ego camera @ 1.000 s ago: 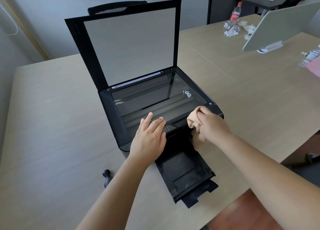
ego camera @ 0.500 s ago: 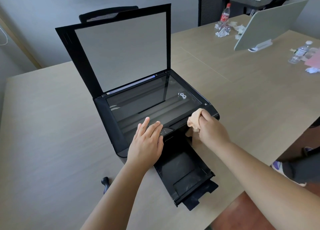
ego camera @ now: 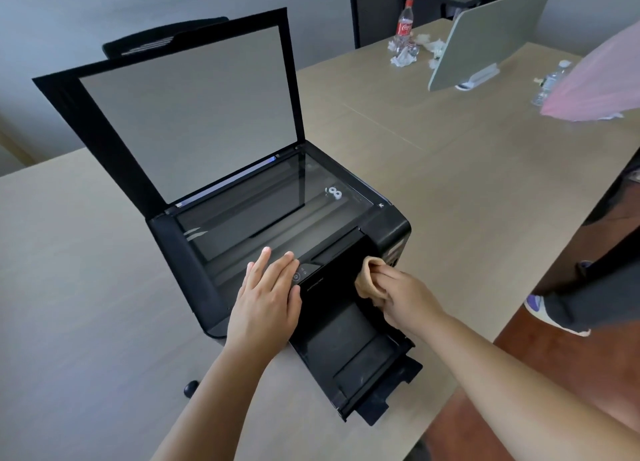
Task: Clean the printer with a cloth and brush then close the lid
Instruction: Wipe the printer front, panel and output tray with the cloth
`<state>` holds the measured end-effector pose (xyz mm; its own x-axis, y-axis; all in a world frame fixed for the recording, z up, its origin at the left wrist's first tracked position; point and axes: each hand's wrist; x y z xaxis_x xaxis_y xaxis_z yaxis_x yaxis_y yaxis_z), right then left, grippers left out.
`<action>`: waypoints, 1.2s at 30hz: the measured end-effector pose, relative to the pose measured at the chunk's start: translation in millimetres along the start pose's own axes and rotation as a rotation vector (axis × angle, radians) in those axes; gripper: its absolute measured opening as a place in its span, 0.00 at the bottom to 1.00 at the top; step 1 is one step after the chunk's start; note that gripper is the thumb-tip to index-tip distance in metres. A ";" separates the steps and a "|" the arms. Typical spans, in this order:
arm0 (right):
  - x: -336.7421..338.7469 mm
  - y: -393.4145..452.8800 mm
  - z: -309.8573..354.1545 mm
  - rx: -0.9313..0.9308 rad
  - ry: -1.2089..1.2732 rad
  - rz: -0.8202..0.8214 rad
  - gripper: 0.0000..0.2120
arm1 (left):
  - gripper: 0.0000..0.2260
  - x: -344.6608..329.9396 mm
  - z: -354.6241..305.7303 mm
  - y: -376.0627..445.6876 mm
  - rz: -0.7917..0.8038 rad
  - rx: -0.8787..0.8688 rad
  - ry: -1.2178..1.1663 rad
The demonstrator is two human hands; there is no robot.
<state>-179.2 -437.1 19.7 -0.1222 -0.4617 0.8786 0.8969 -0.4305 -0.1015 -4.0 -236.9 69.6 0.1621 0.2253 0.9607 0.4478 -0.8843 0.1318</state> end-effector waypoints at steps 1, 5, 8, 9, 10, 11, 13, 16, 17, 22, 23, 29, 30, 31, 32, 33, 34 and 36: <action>6.8 -1.9 8.0 -0.068 0.176 0.015 0.17 | 0.20 0.4 0.1 -1.4 -0.004 -0.017 -0.014; 15.5 2.4 26.6 -0.330 0.690 0.046 0.14 | 0.19 -0.2 2.8 -22.3 -0.006 -0.071 -0.050; -0.4 6.7 38.7 -0.276 0.488 0.215 0.11 | 0.19 -5.6 -0.5 -47.8 -0.027 -0.059 -0.074; -9.6 7.2 39.9 -0.216 0.355 0.300 0.19 | 0.18 -8.7 -3.7 -56.1 -0.029 -0.046 -0.079; -19.7 7.4 38.2 -0.142 0.235 0.379 0.27 | 0.18 -12.2 -8.2 -64.1 -0.025 -0.036 -0.082; -27.4 6.5 37.3 -0.076 0.122 0.425 0.32 | 0.18 -15.8 -13.1 -71.1 -0.010 -0.030 -0.078; -37.1 3.2 37.7 -0.018 -0.002 0.456 0.31 | 0.18 -25.0 -22.4 -87.2 0.041 -0.012 -0.056; -46.5 5.3 35.3 0.000 -0.162 0.453 0.29 | 0.18 -47.9 -29.8 -110.4 0.151 0.069 -0.127; -47.8 10.0 35.3 0.002 -0.195 0.458 0.28 | 0.18 -55.3 -31.9 -115.9 0.185 0.124 -0.198; -58.3 39.8 45.5 0.145 -0.291 0.479 0.25 | 0.20 -67.3 -53.0 -119.5 0.254 0.729 -0.991; -60.2 43.8 49.0 0.185 -0.296 0.495 0.24 | 0.20 -67.2 -55.9 -115.3 0.259 0.858 -1.233; -62.2 32.5 46.5 0.567 -0.348 0.715 0.19 | 0.28 -79.9 -60.7 -100.6 0.084 1.117 -1.927; -58.9 31.0 37.1 0.622 -0.349 0.756 0.19 | 0.30 -82.1 -62.1 -99.3 0.064 1.130 -1.937; -54.5 33.4 27.8 0.630 -0.351 0.774 0.20 | 0.30 -82.5 -64.1 -97.9 0.047 1.140 -1.940; -50.8 41.0 20.6 0.599 -0.350 0.771 0.22 | 0.31 -84.1 -66.2 -97.4 0.018 1.156 -1.933; -48.1 49.2 17.5 0.541 -0.343 0.750 0.23 | 0.31 -84.2 -68.9 -96.6 -0.011 1.166 -1.936; -47.6 57.7 19.8 0.479 -0.351 0.727 0.22 | 0.31 -87.3 -71.7 -97.2 -0.037 1.181 -1.937; -55.1 68.8 38.7 0.412 -0.389 0.652 0.20 | 0.31 -92.5 -76.6 -98.3 -0.082 1.200 -1.942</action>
<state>-94.4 -411.2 -17.6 0.5575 -0.1876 0.8087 0.8290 0.1788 -0.5300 -130.4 -202.1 -13.6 0.1628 0.8831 -0.4401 0.5204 -0.4558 -0.7221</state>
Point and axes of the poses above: each hand's wrist, its own y-axis towards the middle knuckle, its own x-axis out of the back of the hand, z = x × y, and after that the axes turned 10 degrees about z, right-handed
